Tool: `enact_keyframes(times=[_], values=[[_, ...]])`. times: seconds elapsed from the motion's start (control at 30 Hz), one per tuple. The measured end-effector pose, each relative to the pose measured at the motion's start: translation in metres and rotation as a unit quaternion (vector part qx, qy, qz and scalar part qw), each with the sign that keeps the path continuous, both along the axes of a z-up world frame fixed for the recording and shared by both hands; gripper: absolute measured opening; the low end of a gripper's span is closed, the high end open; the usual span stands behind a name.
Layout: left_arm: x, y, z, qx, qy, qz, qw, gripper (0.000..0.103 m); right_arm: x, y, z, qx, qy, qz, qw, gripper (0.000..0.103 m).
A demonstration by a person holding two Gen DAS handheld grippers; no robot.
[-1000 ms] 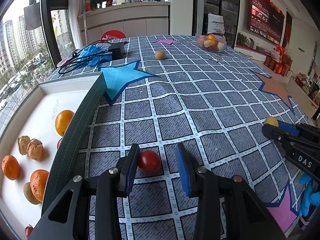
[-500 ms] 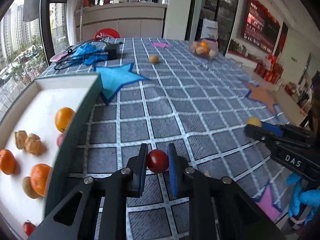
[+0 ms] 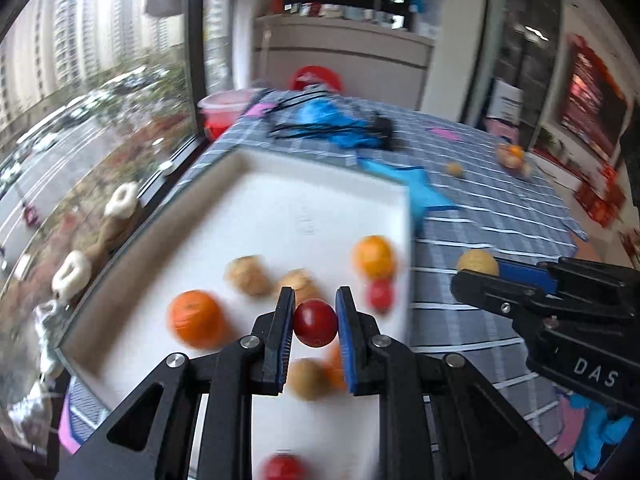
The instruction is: Organize fruits
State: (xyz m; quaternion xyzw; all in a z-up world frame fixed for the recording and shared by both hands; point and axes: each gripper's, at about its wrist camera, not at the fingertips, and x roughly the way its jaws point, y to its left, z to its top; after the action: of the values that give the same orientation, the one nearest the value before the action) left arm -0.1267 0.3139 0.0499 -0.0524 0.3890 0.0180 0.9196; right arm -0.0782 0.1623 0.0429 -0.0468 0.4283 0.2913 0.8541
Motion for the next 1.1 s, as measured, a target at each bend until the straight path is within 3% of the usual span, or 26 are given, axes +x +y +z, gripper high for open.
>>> enact_keyframes(times=[0.07,0.1,0.17,0.23,0.3,0.37,0.47,0.6,0.7,0.93,1.0,1.1], values=[[0.001,0.015,-0.004,0.002,0.007,0.018,0.9998,0.038,0.002,0.016,-0.004,-0.01,0.006,0.012,1.0,0.027],[0.0,0.019,-0.006,0.003,0.008,0.024,0.9997,0.056,0.004,0.027,-0.007,-0.018,0.011,0.019,1.0,0.027],[-0.002,0.026,-0.007,0.019,0.0,0.043,0.9989,0.062,0.008,0.037,-0.011,-0.03,0.012,0.022,0.999,0.027],[0.0,0.034,-0.008,0.029,0.004,0.059,0.9978,0.077,0.012,0.039,-0.013,-0.034,0.018,0.023,0.999,0.027],[0.001,0.042,-0.01,0.012,0.007,0.061,0.9981,0.083,0.017,0.039,-0.015,-0.035,0.028,0.023,0.999,0.027],[0.002,0.048,-0.014,-0.005,0.015,0.058,0.9982,0.083,0.019,0.04,-0.015,-0.038,0.031,0.024,0.999,0.027],[0.005,0.047,-0.018,0.008,0.031,0.065,0.9974,0.087,0.022,0.043,-0.014,-0.043,0.031,0.023,0.998,0.032],[0.0,0.05,-0.019,0.012,0.029,0.077,0.9966,0.092,0.026,0.042,-0.012,-0.048,0.028,0.016,0.998,0.049],[0.0,0.055,-0.021,0.011,0.033,0.085,0.9958,0.092,0.026,0.041,-0.009,-0.05,0.024,0.011,0.998,0.09],[-0.001,0.048,-0.019,0.021,0.032,0.08,0.9961,0.092,0.025,0.041,-0.004,-0.056,0.027,0.003,0.998,0.094],[-0.002,0.047,-0.018,0.018,0.032,0.079,0.9962,0.092,0.026,0.039,-0.004,-0.056,0.034,0.0,0.998,0.103],[-0.002,0.048,-0.018,0.016,0.036,0.078,0.9962,0.092,0.024,0.038,-0.003,-0.068,0.035,-0.003,0.997,0.103]])
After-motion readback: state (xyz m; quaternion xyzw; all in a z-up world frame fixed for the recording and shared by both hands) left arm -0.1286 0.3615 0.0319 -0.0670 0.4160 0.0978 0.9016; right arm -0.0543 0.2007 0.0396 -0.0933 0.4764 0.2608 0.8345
